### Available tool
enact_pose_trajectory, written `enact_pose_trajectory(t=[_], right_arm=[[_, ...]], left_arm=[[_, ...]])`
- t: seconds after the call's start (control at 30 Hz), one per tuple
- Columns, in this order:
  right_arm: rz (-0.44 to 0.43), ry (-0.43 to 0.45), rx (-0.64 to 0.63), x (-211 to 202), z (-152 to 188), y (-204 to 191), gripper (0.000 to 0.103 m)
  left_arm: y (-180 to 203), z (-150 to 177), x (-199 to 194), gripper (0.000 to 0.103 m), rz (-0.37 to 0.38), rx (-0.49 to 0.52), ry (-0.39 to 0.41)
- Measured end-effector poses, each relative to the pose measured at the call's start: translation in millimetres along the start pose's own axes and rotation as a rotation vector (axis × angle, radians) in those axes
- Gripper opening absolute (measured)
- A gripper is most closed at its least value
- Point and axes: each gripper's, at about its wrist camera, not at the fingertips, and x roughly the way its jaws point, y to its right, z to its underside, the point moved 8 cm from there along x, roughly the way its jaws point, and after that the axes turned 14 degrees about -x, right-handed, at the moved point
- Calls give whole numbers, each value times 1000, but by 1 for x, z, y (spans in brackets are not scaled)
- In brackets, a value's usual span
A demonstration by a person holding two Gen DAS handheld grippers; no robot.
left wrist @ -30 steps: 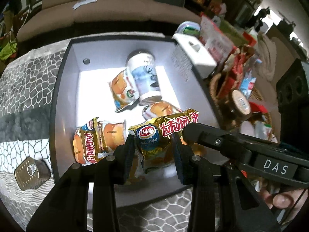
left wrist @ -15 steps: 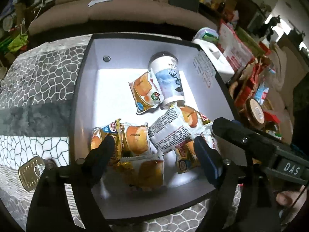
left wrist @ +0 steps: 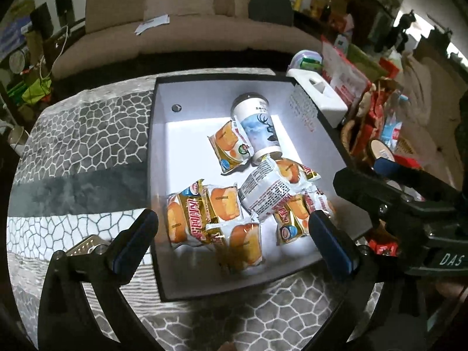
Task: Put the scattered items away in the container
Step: 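Withdraw both tools from the box toward the gold sardine tin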
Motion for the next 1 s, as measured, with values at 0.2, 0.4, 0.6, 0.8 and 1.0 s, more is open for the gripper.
enact_pose_trajectory(t=[0.2, 0.4, 0.6, 0.8, 1.0], right_arm=[[-1, 7, -16, -14, 1, -13, 103], [0, 18, -40, -28, 5, -35, 103], [-19, 18, -57, -38, 16, -64, 103], [-62, 18, -105, -36, 34, -104, 103], [-177, 79, -198, -30, 58, -163, 103]], left_arm=[[-12, 4, -25, 103, 1, -15, 16], [-32, 12, -51, 103, -7, -29, 37], [-68, 29, -82, 103, -20, -48, 58], [-144, 52, -109, 103, -72, -115, 90], [-218, 86, -102, 103, -109, -173, 54]])
